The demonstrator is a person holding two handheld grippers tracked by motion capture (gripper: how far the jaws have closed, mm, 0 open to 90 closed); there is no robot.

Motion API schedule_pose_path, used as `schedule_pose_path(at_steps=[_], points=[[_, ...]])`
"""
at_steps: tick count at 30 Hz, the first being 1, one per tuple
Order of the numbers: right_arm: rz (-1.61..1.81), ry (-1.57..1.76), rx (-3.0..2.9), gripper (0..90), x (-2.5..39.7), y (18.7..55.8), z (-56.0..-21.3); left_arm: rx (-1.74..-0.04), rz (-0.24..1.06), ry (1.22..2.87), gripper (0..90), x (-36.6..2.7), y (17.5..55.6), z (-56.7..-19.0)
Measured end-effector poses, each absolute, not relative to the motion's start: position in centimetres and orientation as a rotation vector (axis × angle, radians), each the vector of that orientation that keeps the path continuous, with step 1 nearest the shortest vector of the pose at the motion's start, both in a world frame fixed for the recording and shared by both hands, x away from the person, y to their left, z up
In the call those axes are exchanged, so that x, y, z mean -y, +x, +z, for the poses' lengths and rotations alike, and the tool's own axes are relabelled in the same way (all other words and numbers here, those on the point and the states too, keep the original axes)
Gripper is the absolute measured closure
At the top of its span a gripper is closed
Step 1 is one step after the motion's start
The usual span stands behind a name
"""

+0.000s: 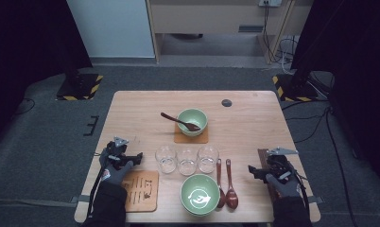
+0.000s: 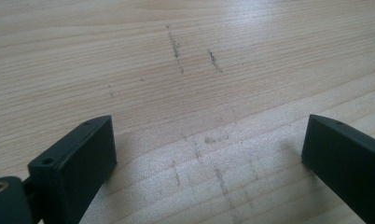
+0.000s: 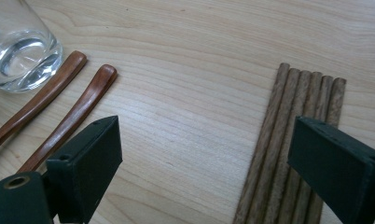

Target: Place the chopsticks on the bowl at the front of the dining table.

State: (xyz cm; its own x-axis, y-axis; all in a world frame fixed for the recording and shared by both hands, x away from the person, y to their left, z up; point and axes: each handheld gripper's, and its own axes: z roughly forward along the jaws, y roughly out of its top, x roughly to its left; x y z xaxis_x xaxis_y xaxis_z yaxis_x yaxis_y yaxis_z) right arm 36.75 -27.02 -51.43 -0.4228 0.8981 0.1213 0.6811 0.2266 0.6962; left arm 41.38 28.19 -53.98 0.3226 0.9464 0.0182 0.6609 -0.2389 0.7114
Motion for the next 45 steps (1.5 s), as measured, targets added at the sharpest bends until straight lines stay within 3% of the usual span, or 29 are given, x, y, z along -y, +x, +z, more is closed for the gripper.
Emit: schedule_pose_path(at_steps=[14, 45], points=[[1.032, 1.486, -2.255, 14.6, 26.7, 36.9, -52.0, -1.412, 0.611, 1.988, 2.1, -28.2, 41.4, -54.0], [0.959, 1.482, -2.285, 15.8, 26.3, 37.0, -52.5, -1.412, 0.611, 1.988, 2.0, -28.2, 41.4, -54.0]])
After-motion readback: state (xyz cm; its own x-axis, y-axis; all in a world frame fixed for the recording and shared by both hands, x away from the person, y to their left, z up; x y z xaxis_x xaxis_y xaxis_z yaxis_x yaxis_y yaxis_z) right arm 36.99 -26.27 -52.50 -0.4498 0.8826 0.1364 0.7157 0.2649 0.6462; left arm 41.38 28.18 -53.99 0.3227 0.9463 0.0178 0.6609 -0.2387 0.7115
